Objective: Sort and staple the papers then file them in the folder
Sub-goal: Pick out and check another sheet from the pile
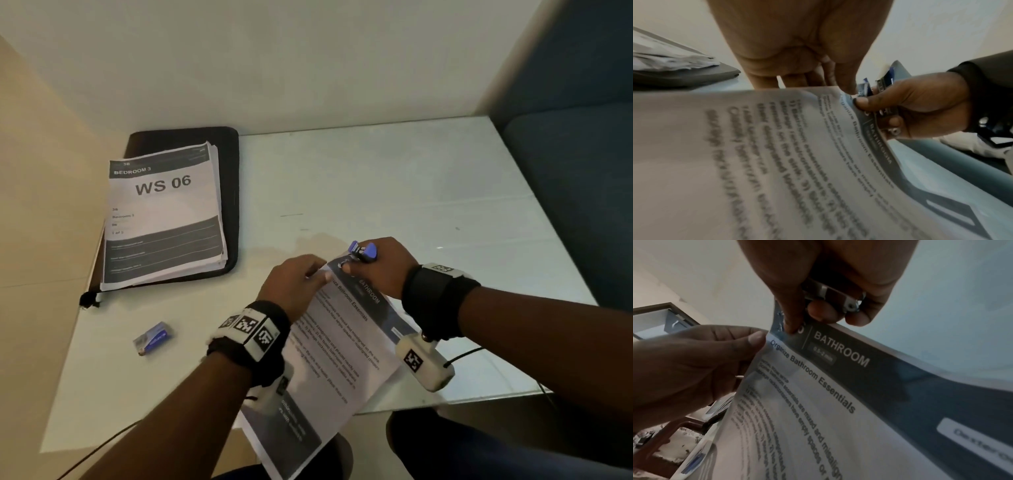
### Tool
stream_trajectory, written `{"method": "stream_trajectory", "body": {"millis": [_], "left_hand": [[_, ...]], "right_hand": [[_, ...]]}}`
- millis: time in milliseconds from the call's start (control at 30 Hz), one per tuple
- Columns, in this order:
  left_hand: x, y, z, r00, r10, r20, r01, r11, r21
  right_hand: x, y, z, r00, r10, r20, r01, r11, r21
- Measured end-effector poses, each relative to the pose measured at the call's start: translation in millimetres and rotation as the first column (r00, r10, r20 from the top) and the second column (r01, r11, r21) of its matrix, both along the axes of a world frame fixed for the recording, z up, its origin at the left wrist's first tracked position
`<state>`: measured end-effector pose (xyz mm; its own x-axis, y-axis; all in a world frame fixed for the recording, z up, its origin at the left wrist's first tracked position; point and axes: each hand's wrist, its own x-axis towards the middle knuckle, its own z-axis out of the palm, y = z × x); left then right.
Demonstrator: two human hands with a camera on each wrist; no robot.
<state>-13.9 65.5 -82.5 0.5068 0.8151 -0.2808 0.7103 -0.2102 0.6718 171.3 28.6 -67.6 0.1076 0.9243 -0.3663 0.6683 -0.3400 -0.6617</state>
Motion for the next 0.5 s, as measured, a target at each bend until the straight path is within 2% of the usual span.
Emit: {"method": "stream_trajectory", "body": {"millis": [133, 233, 333, 433, 500], "left_hand": [[14, -2, -9, 0.990, 0.131, 0.046, -0.134, 0.989, 0.070], [14, -4, -15, 0.986, 0.165, 0.034, -0.167, 0.983, 0.078], [14, -1, -17, 0.981, 0.193, 0.018, -0.194, 0.977, 0.084], [15, 2, -19, 0.977, 0.213, 0.010, -0.213, 0.975, 0.069], [16, 4, -20, 0.973, 0.230, 0.018, -0.231, 0.972, 0.042]], "right_hand": [[5, -1, -6, 0.998, 0.001, -0.056, -0.002, 1.000, -0.012], [9, -2, -7, 0.994, 0.036, -0.100, -0.036, 0.999, -0.005], [17, -3, -6, 0.989, 0.009, -0.148, -0.001, 0.999, 0.053], [30, -8, -8, 0.999, 0.011, -0.051, -0.011, 1.000, 0.016], [37, -12, -12, 0.995, 0.091, 0.049, -0.090, 0.996, -0.029]]}}
